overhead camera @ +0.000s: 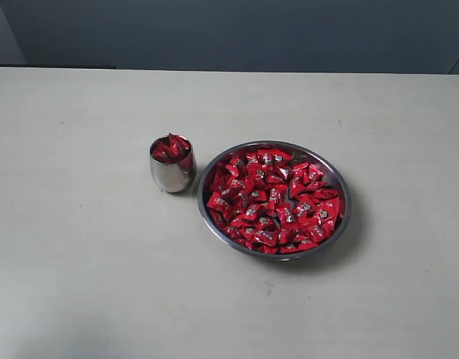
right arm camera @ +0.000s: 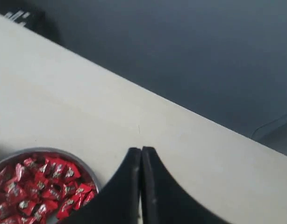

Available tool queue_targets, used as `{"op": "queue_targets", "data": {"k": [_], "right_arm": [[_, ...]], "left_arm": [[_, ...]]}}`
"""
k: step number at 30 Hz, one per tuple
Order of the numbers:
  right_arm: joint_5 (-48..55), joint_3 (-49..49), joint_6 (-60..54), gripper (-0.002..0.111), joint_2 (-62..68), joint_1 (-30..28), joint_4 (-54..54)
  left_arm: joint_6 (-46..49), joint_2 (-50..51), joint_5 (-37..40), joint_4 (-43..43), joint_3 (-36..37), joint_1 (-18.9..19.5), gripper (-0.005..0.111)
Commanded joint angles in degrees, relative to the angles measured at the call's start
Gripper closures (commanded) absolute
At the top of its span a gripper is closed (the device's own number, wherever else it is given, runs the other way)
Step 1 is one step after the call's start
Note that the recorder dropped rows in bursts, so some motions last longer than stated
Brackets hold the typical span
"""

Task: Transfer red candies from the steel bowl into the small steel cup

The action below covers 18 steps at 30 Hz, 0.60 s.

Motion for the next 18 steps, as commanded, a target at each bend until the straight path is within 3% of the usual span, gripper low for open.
{"op": "queue_targets", "data": {"k": [1,7,13,18], "right_arm": [[-1.7,0.2,-0.8,0.109,-3.4,-11.4,7.4],[-1.3,2.9,-10.5,0.109,-9.1,-25.6,14.8],[-9.5,17.1,-12.1,0.109,-20.3,-36.5,15.1],[-17.7,31.4,-12.1,0.109,-30.5,-41.4,15.8]], "left_arm": [[-0.1,-0.3,-0.4,0.1,0.3,-0.4,0.106],[-0.1,-0.3,-0.4,0.1,0.3,-0.4,0.106],[-0.1,-0.3,-0.4,0.1,0.3,-0.4,0.106],[-0.1,-0.3,-0.4,0.1,0.3,-0.4,0.106]]}}
